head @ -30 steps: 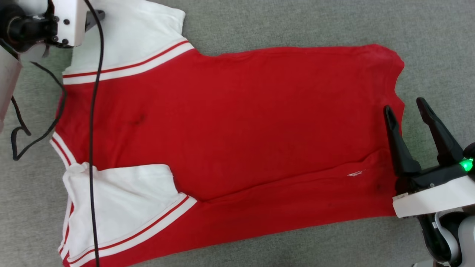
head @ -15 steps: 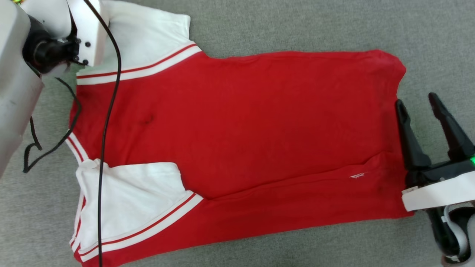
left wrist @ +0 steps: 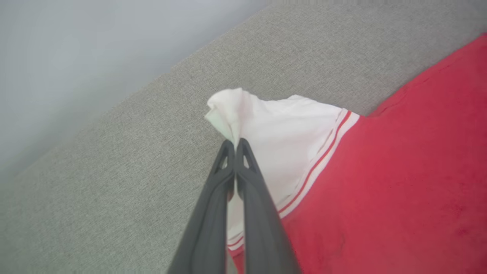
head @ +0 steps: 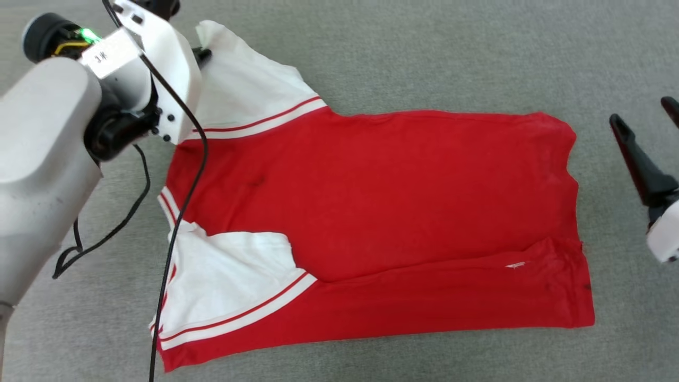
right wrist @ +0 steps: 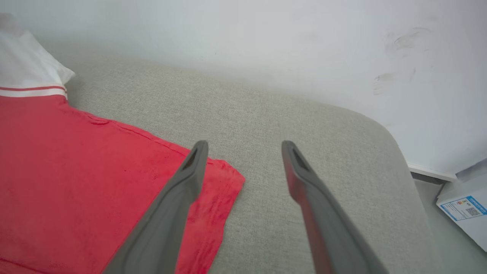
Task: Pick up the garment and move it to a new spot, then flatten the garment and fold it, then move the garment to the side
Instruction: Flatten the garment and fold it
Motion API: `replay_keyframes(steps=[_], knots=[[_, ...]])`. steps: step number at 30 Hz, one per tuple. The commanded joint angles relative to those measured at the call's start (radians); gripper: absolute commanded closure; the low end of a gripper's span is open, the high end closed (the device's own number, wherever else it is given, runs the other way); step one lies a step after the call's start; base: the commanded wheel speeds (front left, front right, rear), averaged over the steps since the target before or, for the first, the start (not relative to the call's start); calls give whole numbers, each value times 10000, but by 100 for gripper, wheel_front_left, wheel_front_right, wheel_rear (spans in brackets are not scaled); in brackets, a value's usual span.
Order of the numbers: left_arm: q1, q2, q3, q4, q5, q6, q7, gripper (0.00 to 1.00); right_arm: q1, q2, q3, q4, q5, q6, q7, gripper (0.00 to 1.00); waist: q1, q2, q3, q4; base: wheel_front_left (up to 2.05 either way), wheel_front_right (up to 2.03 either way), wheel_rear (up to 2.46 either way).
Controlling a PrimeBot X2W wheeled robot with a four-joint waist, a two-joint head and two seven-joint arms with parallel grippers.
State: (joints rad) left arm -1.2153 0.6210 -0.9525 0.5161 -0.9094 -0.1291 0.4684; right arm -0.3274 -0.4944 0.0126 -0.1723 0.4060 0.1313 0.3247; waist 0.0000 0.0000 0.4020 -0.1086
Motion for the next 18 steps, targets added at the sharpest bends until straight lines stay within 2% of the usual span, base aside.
replay_keyframes(steps=[1,7,10,15,18], knots=[[214,32,-4,-115,25,-5,-152,100,-353,-261,91,148,273,-12,414,0,0,0,-176,195,0,0,0],[482,24,-16,-790,171,101,-704,100,-1633,-1606,775,1170,1640,-11,3098,0,0,0,-186,521,0,0,0],[547,62,-41,-1140,263,209,-846,100,-2212,-2024,1337,1682,2107,-11,4159,0,0,0,-82,654,0,0,0],[557,133,-9,-1698,354,378,-995,100,-3120,-2352,2293,2421,2220,-11,5247,0,0,0,177,873,0,0,0],[500,166,22,-1998,387,473,-1045,100,-3615,-2150,2721,2970,2223,-11,5359,0,0,0,380,990,0,0,0]])
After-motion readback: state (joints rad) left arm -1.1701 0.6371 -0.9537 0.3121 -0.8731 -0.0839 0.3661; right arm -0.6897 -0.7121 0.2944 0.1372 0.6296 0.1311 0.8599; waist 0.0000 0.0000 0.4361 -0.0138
